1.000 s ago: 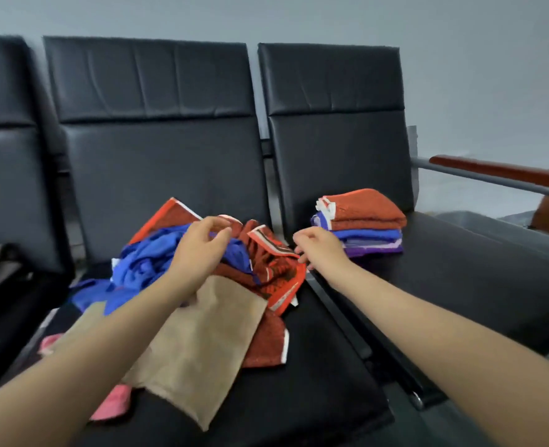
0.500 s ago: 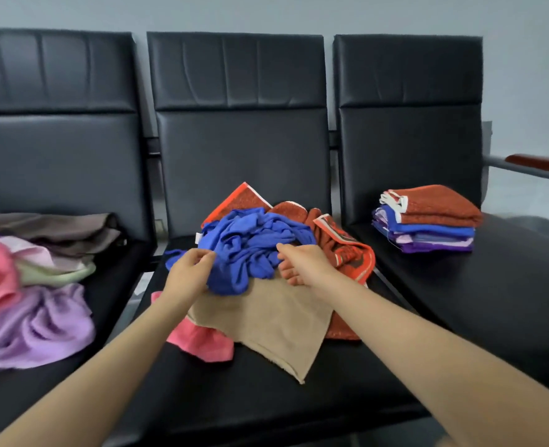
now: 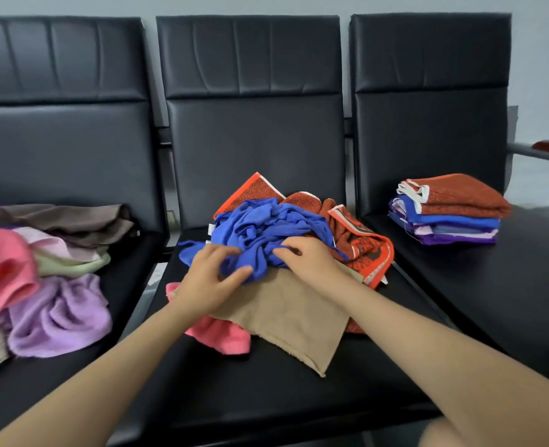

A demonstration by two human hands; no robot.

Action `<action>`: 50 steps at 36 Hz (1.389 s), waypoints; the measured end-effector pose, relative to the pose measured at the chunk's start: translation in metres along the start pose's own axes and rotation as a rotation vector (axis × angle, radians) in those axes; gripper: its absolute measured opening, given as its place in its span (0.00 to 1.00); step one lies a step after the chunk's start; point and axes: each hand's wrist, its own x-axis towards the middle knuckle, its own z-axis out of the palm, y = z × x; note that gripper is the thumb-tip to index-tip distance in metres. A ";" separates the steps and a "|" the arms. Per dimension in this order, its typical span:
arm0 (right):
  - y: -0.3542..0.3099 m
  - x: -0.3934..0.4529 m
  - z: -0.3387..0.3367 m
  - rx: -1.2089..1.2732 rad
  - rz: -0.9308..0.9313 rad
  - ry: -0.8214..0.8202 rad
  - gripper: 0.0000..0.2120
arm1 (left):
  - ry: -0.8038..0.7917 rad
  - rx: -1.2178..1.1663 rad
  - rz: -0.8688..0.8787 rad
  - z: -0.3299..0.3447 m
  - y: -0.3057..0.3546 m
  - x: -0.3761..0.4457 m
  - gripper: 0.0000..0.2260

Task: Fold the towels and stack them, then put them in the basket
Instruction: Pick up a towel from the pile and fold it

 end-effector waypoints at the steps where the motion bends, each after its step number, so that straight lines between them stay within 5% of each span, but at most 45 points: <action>1: -0.001 -0.001 -0.003 0.035 0.001 0.015 0.12 | -0.052 0.064 0.058 -0.001 -0.003 -0.001 0.26; 3: -0.004 -0.002 -0.010 0.110 0.019 0.016 0.13 | -0.120 0.123 0.091 -0.002 -0.006 -0.004 0.35; 8: -0.012 -0.009 -0.035 0.245 0.076 -0.078 0.06 | 0.007 0.005 0.044 -0.007 0.002 0.000 0.12; 15: -0.019 -0.015 -0.058 0.507 0.117 0.087 0.11 | 0.118 -0.086 -0.028 -0.031 0.030 0.003 0.16; 20: -0.031 -0.021 -0.080 0.703 0.202 0.169 0.11 | -0.051 -0.011 0.030 -0.035 0.043 -0.003 0.11; 24: -0.034 -0.030 -0.089 0.545 0.150 0.131 0.13 | -0.223 0.001 -0.051 -0.030 0.051 -0.019 0.05; 31: -0.030 -0.056 -0.069 0.444 0.159 -0.122 0.19 | -0.143 -0.099 -0.477 -0.014 0.058 -0.025 0.24; 34: -0.021 -0.068 -0.055 0.157 0.150 -0.329 0.19 | -0.225 0.121 -0.500 -0.010 0.053 -0.038 0.25; 37: -0.010 -0.075 -0.047 0.034 0.217 -0.476 0.13 | -0.130 0.175 -0.472 -0.004 0.051 -0.042 0.23; 43: 0.000 -0.044 -0.036 0.019 0.207 -0.059 0.07 | -0.004 -0.189 -0.676 0.003 0.045 -0.033 0.21; 50: -0.009 -0.006 -0.012 0.107 0.309 0.045 0.20 | 0.116 -0.356 -0.705 0.003 0.031 -0.017 0.15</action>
